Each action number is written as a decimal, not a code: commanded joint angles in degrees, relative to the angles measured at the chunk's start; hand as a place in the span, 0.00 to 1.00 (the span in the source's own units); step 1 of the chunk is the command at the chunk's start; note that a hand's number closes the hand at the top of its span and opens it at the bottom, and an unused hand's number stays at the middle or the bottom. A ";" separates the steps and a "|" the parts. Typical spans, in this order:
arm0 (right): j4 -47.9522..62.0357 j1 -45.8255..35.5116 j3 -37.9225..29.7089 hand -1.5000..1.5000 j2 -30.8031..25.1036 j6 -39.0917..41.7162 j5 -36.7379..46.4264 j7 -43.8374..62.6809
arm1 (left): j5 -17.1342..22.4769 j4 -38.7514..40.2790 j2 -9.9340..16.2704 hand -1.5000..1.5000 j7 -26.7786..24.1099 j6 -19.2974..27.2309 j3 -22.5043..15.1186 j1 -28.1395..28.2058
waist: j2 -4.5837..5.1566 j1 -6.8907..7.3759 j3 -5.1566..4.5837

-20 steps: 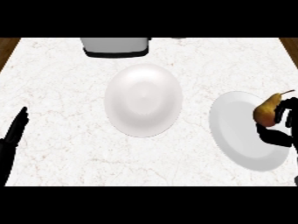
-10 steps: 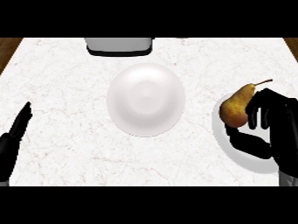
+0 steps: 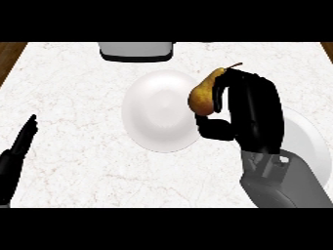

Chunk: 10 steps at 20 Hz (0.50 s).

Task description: Pick the pear from the plate and place it in the plate

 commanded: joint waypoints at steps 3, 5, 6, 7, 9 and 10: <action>17.22 -14.00 -4.51 1.00 8.26 1.06 -2.81 1.22 | -1.82 3.12 -1.22 0.50 -3.08 1.30 0.11 -1.10 | 0.19 0.23 0.00; 22.40 -13.59 -3.11 1.00 8.36 -1.29 -3.71 -0.52 | -0.63 2.25 -0.89 0.50 -0.14 -0.08 0.61 -2.91 | 0.14 0.04 0.02; 27.57 -16.85 -2.63 1.00 8.40 -4.01 -4.19 1.45 | -2.39 2.16 -1.43 0.50 -0.84 0.80 -0.71 -2.08 | 0.25 0.55 0.02; 30.12 -14.04 -2.52 1.00 8.42 -5.70 -5.42 -2.54 | -1.55 -0.51 -1.59 0.50 -1.30 0.54 -0.39 0.62 | 0.25 0.82 0.04; 37.49 -19.70 1.37 1.00 8.46 -10.95 -7.52 1.45 | -1.85 3.00 -0.91 0.50 0.81 0.17 0.14 -4.33 | 0.43 1.08 0.01; 40.23 -21.04 -0.26 1.00 8.48 -9.21 -8.81 -0.56 | -0.53 0.71 0.03 0.50 0.40 -1.72 0.56 -2.13 | 0.35 1.12 0.02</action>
